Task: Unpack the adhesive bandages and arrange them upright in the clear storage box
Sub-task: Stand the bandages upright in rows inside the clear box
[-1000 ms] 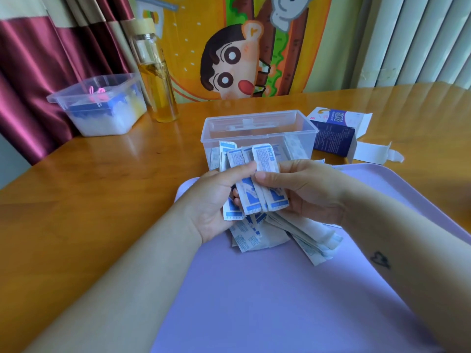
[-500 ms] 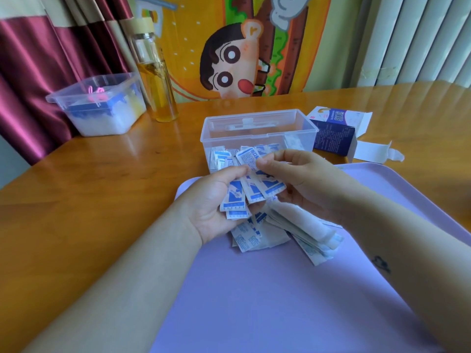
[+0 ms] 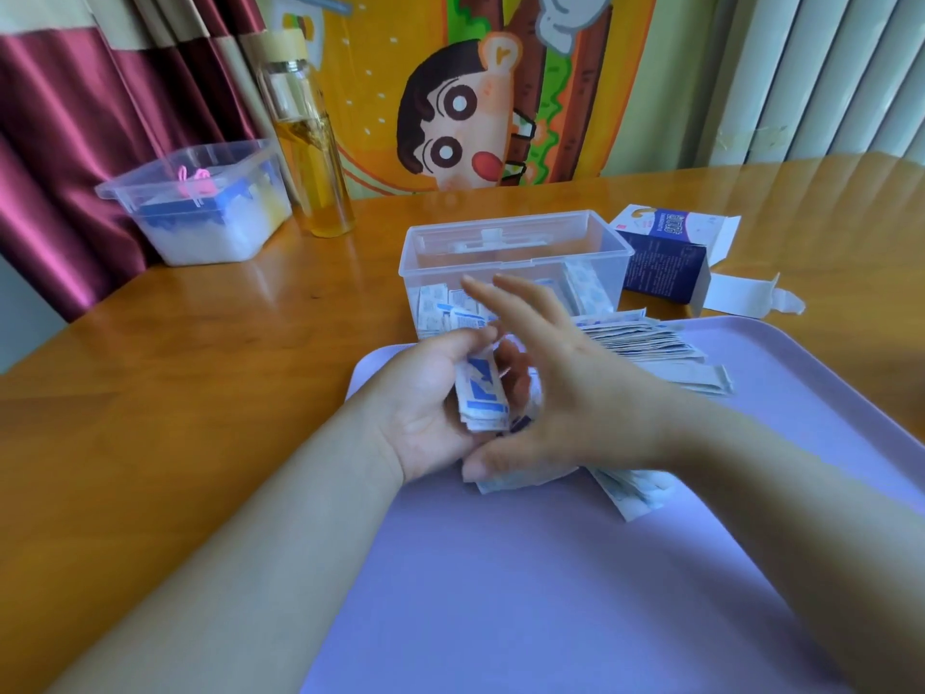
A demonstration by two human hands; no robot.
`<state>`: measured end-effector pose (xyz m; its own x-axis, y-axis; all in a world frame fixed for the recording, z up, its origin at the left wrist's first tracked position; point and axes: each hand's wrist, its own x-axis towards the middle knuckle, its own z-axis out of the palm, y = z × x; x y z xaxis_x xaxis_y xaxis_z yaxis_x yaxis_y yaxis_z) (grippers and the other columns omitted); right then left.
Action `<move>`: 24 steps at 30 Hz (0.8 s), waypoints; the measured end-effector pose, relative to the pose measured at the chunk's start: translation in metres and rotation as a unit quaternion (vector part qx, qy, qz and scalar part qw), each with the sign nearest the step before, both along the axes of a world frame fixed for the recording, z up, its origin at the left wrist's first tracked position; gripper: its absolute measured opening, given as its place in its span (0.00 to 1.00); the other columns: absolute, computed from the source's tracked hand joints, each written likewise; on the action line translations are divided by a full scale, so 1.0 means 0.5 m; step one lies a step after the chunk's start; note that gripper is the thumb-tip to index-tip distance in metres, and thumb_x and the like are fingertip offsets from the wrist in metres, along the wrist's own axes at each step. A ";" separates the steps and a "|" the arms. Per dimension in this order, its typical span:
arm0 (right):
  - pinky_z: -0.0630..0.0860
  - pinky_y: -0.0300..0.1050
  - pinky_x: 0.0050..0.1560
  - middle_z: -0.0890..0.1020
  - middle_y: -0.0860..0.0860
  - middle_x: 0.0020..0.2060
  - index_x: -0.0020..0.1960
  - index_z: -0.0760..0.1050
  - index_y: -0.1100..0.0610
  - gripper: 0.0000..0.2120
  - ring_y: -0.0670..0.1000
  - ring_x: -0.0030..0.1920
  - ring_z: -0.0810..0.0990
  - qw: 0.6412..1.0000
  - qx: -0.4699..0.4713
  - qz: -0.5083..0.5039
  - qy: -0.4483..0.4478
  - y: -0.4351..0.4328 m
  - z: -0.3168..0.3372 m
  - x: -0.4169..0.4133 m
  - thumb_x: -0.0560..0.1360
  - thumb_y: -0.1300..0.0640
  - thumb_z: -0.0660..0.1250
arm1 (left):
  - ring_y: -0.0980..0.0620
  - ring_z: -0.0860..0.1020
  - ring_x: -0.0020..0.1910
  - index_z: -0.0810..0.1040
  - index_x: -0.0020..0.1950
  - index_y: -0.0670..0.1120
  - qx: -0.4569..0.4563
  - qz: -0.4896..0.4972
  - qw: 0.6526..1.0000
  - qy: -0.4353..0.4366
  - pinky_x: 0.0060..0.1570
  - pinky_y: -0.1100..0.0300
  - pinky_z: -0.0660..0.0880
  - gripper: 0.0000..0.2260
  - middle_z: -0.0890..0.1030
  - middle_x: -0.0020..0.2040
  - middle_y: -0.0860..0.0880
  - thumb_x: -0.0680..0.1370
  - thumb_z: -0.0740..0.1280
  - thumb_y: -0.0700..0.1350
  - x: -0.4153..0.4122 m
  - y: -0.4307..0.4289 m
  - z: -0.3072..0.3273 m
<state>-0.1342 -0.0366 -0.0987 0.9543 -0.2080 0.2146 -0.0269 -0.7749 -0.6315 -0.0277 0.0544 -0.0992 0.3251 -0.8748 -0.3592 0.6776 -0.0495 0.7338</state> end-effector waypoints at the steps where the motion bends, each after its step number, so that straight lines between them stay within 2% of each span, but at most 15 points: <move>1: 0.63 0.31 0.61 0.48 0.42 0.73 0.74 0.44 0.37 0.58 0.37 0.65 0.62 0.999 -0.030 0.004 0.018 0.003 -0.006 0.002 0.57 0.44 0.80 | 0.46 0.77 0.48 0.75 0.58 0.42 0.010 -0.031 0.999 -0.024 0.48 0.56 0.76 0.10 0.77 0.49 0.41 0.79 0.58 0.42 -0.004 0.001 -0.001; 3: 0.66 0.31 0.58 0.48 0.43 0.73 0.74 0.45 0.37 0.57 0.39 0.60 0.66 0.998 -0.057 0.001 0.016 0.001 -0.011 0.004 0.58 0.46 0.80 | 0.47 0.78 0.48 0.75 0.55 0.41 0.025 -0.075 0.993 -0.084 0.44 0.57 0.77 0.10 0.77 0.48 0.42 0.79 0.57 0.40 -0.011 0.002 -0.005; 5: 0.68 0.26 0.49 0.57 0.46 0.69 0.73 0.53 0.39 0.51 0.42 0.52 0.72 0.998 -0.055 0.003 -0.002 -0.006 -0.006 0.005 0.60 0.49 0.79 | 0.51 0.76 0.41 0.75 0.48 0.41 0.022 -0.087 0.988 -0.127 0.38 0.61 0.74 0.07 0.76 0.39 0.45 0.79 0.58 0.38 -0.014 0.001 -0.008; 7: 0.68 0.24 0.46 0.63 0.45 0.63 0.71 0.59 0.41 0.45 0.43 0.47 0.73 0.999 -0.048 0.010 -0.014 -0.008 -0.001 0.001 0.60 0.51 0.80 | 0.53 0.75 0.37 0.75 0.44 0.42 0.018 -0.090 0.984 -0.151 0.36 0.63 0.73 0.07 0.73 0.36 0.47 0.78 0.58 0.36 -0.017 0.002 -0.007; 9: 0.70 0.24 0.46 0.60 0.45 0.65 0.70 0.59 0.41 0.46 0.46 0.47 0.76 0.998 -0.058 0.008 -0.020 -0.010 0.000 -0.002 0.59 0.50 0.80 | 0.54 0.75 0.35 0.75 0.45 0.42 0.020 -0.088 0.982 -0.165 0.34 0.64 0.73 0.06 0.72 0.35 0.47 0.79 0.59 0.37 -0.017 0.003 -0.006; 11: 0.73 0.28 0.51 0.54 0.41 0.69 0.70 0.58 0.38 0.48 0.49 0.51 0.78 0.999 -0.037 0.003 -0.019 -0.008 0.004 -0.002 0.57 0.47 0.80 | 0.55 0.75 0.32 0.77 0.44 0.43 0.022 -0.094 0.980 -0.174 0.30 0.64 0.74 0.08 0.72 0.32 0.49 0.80 0.60 0.39 -0.014 0.009 -0.002; 12: 0.74 0.31 0.53 0.55 0.39 0.69 0.70 0.60 0.38 0.47 0.49 0.53 0.78 0.999 -0.014 0.003 -0.029 -0.006 0.007 -0.002 0.57 0.46 0.80 | 0.55 0.75 0.30 0.79 0.43 0.44 0.028 -0.098 0.978 -0.184 0.28 0.64 0.74 0.10 0.72 0.31 0.50 0.80 0.60 0.39 -0.013 0.013 0.000; 13: 0.74 0.32 0.53 0.61 0.38 0.67 0.68 0.63 0.40 0.44 0.46 0.55 0.77 0.999 0.008 0.004 -0.050 -0.005 0.008 -0.002 0.57 0.45 0.80 | 0.56 0.74 0.29 0.80 0.42 0.46 0.036 -0.107 0.973 -0.199 0.26 0.64 0.73 0.12 0.72 0.30 0.50 0.80 0.60 0.40 -0.012 0.015 0.002; 15: 0.72 0.29 0.49 0.70 0.32 0.55 0.62 0.71 0.44 0.31 0.37 0.50 0.76 0.995 0.051 -0.002 -0.090 -0.003 0.016 -0.006 0.62 0.48 0.77 | 0.56 0.73 0.29 0.81 0.42 0.48 0.046 -0.125 0.965 -0.226 0.24 0.65 0.69 0.09 0.73 0.31 0.50 0.78 0.63 0.40 -0.014 0.019 0.006; 17: 0.74 0.30 0.46 0.75 0.38 0.54 0.60 0.73 0.47 0.21 0.38 0.44 0.78 0.990 0.111 -0.006 -0.092 -0.006 0.027 -0.010 0.69 0.53 0.72 | 0.56 0.72 0.29 0.80 0.42 0.46 0.039 -0.128 0.965 -0.226 0.22 0.68 0.63 0.02 0.73 0.31 0.50 0.71 0.68 0.41 -0.010 0.019 0.010; 19: 0.76 0.33 0.45 0.77 0.43 0.54 0.62 0.73 0.46 0.18 0.41 0.40 0.80 0.983 0.151 -0.014 -0.102 -0.013 0.033 -0.013 0.74 0.58 0.66 | 0.57 0.71 0.29 0.79 0.45 0.45 0.034 -0.130 0.967 -0.216 0.21 0.69 0.59 0.04 0.72 0.30 0.51 0.72 0.67 0.44 -0.003 0.020 0.010; 20: 0.76 0.33 0.42 0.78 0.44 0.50 0.63 0.73 0.47 0.17 0.40 0.37 0.78 0.979 0.165 -0.023 -0.114 -0.016 0.037 -0.014 0.76 0.61 0.64 | 0.57 0.71 0.29 0.80 0.45 0.45 0.034 -0.134 0.967 -0.213 0.21 0.69 0.59 0.05 0.72 0.30 0.51 0.74 0.65 0.44 0.000 0.019 0.009; 22: 0.73 0.27 0.33 0.78 0.46 0.39 0.60 0.76 0.51 0.15 0.40 0.31 0.75 0.975 0.183 -0.036 -0.123 -0.022 0.039 -0.014 0.78 0.64 0.62 | 0.58 0.70 0.28 0.81 0.45 0.46 0.038 -0.144 0.965 -0.217 0.21 0.70 0.58 0.06 0.72 0.30 0.52 0.76 0.64 0.43 0.003 0.021 0.005; 24: 0.69 0.25 0.29 0.78 0.43 0.27 0.56 0.78 0.51 0.12 0.39 0.26 0.75 0.977 0.176 -0.036 -0.114 -0.029 0.036 -0.011 0.77 0.65 0.63 | 0.58 0.70 0.28 0.81 0.45 0.45 0.044 -0.142 0.961 -0.234 0.21 0.69 0.58 0.06 0.73 0.30 0.52 0.76 0.64 0.43 -0.001 0.021 0.005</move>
<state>-0.1399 -0.0510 -0.0809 0.8704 -0.3718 0.3227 0.0988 -0.5103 -0.8543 -0.0282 0.0648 -0.0968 0.2215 -0.9248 -0.3094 0.2249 -0.2603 0.9390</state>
